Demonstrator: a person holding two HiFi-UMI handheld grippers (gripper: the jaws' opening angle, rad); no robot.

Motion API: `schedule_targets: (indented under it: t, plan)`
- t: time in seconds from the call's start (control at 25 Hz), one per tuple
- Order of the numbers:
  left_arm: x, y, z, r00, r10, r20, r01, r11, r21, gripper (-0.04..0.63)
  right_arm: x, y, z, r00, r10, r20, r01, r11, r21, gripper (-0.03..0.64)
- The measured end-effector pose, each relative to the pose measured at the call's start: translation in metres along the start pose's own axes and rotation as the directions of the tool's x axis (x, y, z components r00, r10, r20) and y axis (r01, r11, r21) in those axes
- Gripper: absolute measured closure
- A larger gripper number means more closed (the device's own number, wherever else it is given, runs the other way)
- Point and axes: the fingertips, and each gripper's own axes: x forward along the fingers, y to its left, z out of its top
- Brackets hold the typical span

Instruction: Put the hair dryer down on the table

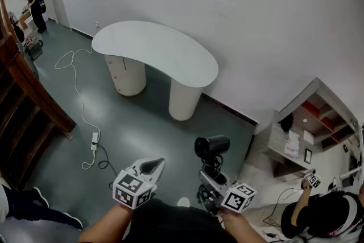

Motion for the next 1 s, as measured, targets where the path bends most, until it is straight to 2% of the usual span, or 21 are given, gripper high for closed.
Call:
schedule_targets:
  t: [0.48, 0.72, 1.0]
  plan:
    - [0.002, 0.002, 0.001, 1.0, -0.001, -0.001, 0.001, 1.0, 0.002, 0.584, 0.002, -0.003, 0.002, 1.0, -0.005, 0.007, 0.005, 1.0, 0.006, 0.42]
    - [0.004, 0.007, 0.001, 1.0, -0.005, -0.006, 0.005, 1.0, -0.01, 0.584, 0.006, 0.006, 0.008, 0.998, 0.061, 0.022, -0.062, 0.998, 0.03, 0.42]
    - [0.003, 0.021, 0.003, 1.0, -0.014, -0.01, 0.014, 1.0, -0.018, 0.584, 0.022, 0.006, 0.007, 0.999, 0.051, 0.005, -0.051, 0.998, 0.03, 0.42]
